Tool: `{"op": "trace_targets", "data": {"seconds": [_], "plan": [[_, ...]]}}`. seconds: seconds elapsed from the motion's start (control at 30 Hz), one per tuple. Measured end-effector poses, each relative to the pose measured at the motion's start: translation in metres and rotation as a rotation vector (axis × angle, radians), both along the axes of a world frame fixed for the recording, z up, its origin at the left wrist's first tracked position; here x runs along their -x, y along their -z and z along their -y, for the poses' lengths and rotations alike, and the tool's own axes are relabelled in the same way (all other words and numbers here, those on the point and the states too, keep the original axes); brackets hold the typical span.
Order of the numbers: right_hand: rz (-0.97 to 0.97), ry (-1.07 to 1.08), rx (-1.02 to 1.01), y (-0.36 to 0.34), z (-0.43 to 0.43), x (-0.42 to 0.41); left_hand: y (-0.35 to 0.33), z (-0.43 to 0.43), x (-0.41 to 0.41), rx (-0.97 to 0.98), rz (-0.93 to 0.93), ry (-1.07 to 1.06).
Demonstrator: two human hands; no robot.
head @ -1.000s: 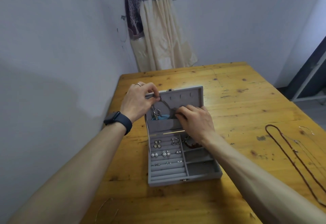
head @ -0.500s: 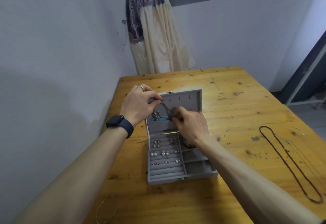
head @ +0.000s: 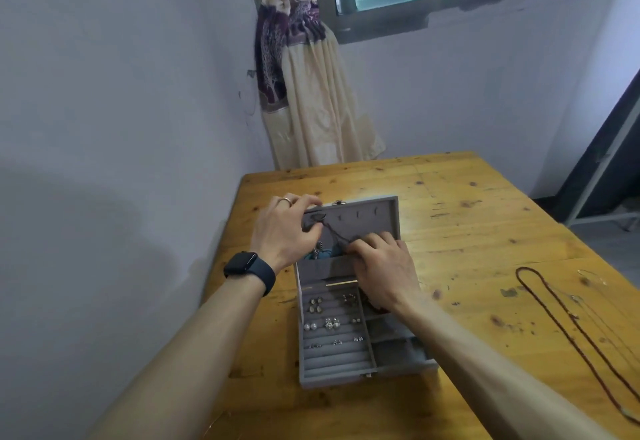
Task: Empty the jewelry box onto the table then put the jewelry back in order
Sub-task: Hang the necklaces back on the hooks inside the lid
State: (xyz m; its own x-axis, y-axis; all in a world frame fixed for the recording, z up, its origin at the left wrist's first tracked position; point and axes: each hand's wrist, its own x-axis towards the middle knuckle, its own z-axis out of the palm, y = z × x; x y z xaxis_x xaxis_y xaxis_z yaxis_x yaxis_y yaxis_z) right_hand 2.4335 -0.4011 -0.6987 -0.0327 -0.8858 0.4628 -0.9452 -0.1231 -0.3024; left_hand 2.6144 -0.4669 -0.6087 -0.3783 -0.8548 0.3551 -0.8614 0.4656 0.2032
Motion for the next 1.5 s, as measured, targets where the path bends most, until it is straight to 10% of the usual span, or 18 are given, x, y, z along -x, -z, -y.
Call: {"op": "trace_targets", "data": {"seconds": [0.63,1.0,1.5], "plan": [[0.421,0.241,0.123,0.005,-0.152,0.091,0.037,-0.088,0.099,0.025,-0.158,0.244],[0.24,0.686,-0.173,0.059,-0.274,0.168,0.113,-0.206,0.19,-0.343,-0.085,0.511],[0.491,0.314,-0.045,0.054,-0.284,0.151,0.118,-0.232,0.196,-0.263,-0.076,0.597]]}}
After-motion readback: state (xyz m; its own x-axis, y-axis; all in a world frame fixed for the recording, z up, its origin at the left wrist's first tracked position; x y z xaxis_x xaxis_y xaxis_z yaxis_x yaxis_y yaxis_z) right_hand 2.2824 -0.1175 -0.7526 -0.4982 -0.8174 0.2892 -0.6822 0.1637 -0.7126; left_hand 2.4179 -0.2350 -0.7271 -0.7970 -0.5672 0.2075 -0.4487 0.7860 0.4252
